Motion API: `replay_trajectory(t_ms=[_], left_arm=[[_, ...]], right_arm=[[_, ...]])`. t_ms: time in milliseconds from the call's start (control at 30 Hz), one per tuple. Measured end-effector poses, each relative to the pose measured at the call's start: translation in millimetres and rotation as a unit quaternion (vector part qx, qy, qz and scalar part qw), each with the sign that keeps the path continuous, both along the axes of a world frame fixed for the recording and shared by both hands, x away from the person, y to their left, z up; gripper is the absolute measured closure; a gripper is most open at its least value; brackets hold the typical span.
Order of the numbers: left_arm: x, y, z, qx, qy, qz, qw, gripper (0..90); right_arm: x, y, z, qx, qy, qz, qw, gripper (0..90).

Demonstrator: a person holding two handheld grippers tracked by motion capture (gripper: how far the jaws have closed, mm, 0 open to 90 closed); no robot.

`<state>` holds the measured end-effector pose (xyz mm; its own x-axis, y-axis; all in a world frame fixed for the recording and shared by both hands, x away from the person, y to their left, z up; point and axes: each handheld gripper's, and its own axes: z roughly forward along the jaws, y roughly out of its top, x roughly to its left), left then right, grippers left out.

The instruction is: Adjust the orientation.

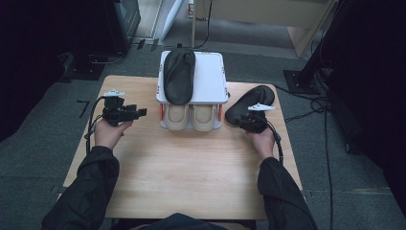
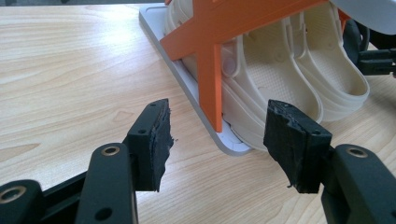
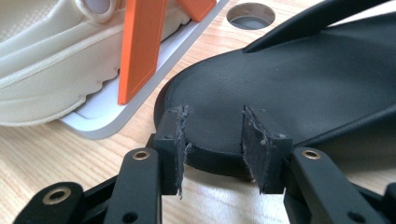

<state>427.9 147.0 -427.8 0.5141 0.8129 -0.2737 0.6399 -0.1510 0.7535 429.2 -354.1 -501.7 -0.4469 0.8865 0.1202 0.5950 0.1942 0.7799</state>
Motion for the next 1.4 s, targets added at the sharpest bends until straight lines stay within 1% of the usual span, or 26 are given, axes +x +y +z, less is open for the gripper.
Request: replay_trajectory(t_ms=[33, 67, 133, 233, 500, 633, 733, 833, 900, 933, 1000, 1100, 1233, 1400], left_arm=[[0.6, 0.3, -0.4, 0.001, -0.001, 0.000, 1.0000, 41.8], [1.2, 0.9, -0.7, 0.003, -0.001, 0.000, 1.0000, 41.9], [4.0, 1.3, -0.3, 0.005, 0.007, -0.003, 1.0000, 41.7], [6.5, 2.0, 0.4, 0.005, 0.006, -0.003, 1.0000, 41.6], [13.3, 2.2, -3.1, 0.005, 0.015, -0.003, 0.9999, 41.6], [16.3, 1.0, -4.2, 0.007, 0.019, -0.008, 0.9998, 41.6], [17.8, 1.0, -5.7, 0.001, 0.016, -0.005, 0.9999, 41.7], [19.1, 2.5, -6.1, -0.002, 0.014, -0.001, 0.9999, 41.9], [19.7, 3.5, -5.7, -0.005, 0.013, 0.002, 0.9999, 42.1], [20.8, 4.0, -5.3, -0.006, 0.016, 0.001, 0.9999, 42.1], [21.8, 4.7, -4.9, -0.005, 0.016, 0.002, 0.9999, 41.9], [22.9, 4.4, -4.6, -0.007, 0.016, 0.004, 0.9998, 42.0], [23.4, 3.5, -5.0, -0.003, 0.017, 0.001, 0.9998, 42.0], [21.5, 4.5, -5.2, -0.002, 0.018, 0.001, 0.9998, 41.8]], right_arm=[[-1.3, -0.9, -0.6, -0.001, -0.005, 0.001, 1.0000, 60.4], [-2.8, -1.7, -0.7, -0.001, -0.005, 0.002, 1.0000, 60.5], [-5.2, -3.0, -0.2, 0.000, -0.004, 0.002, 1.0000, 60.5], [-8.8, -4.7, -0.1, -0.003, -0.006, 0.002, 1.0000, 60.4], [-18.7, -9.2, 1.0, -0.010, -0.007, 0.003, 0.9999, 60.5], [-23.6, -11.5, 1.5, -0.014, -0.006, 0.005, 0.9999, 60.4], [-27.4, -13.3, 2.5, -0.012, -0.001, 0.008, 0.9999, 60.4], [-31.2, -14.7, 2.6, -0.011, -0.002, 0.011, 0.9999, 60.4], [-33.6, -15.4, 3.1, -0.013, 0.002, 0.011, 0.9999, 60.4], [-34.5, -16.2, 2.8, -0.020, 0.010, 0.012, 0.9997, 59.9], [-36.7, -19.0, -0.5, -0.027, 0.037, 0.017, 0.9988, 59.4], [-38.5, -23.6, -3.7, -0.022, 0.048, 0.018, 0.9984, 59.9], [-37.5, -23.0, -1.3, -0.021, 0.042, 0.014, 0.9988, 60.6], [-33.4, -24.4, 6.7, -0.017, 0.025, 0.007, 0.9995, 59.4]])
